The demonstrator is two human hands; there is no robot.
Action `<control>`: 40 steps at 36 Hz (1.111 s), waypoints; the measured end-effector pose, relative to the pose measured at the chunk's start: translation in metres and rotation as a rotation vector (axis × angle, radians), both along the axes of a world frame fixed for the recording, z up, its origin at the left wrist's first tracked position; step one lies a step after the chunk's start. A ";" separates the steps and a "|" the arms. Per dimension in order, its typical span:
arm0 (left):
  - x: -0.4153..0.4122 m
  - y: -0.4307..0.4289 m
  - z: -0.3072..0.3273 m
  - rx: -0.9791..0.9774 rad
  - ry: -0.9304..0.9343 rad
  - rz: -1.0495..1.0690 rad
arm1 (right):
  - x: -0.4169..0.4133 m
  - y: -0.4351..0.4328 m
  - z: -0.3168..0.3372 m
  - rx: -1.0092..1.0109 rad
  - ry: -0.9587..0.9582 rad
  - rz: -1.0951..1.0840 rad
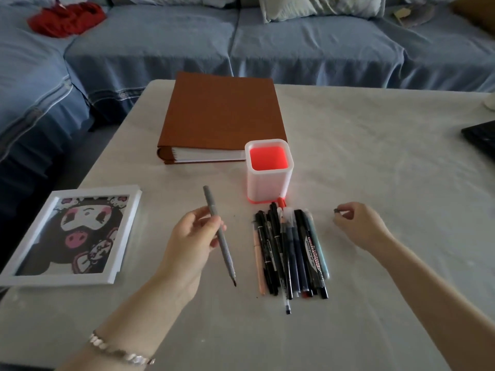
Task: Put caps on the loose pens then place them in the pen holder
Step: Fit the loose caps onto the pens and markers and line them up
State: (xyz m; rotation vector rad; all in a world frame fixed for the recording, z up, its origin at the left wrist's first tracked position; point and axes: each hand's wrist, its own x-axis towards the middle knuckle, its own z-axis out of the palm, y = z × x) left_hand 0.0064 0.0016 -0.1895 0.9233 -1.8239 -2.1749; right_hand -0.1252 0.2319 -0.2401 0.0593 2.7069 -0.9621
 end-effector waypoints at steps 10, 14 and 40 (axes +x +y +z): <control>-0.004 0.010 0.006 0.568 0.087 0.198 | 0.074 0.007 0.029 -0.741 -0.090 -0.195; 0.001 0.013 0.009 0.505 0.110 0.181 | 0.091 -0.007 0.050 -0.905 -0.061 -0.211; 0.019 0.017 0.023 0.390 0.114 0.122 | 0.104 -0.033 0.076 -0.727 0.088 0.024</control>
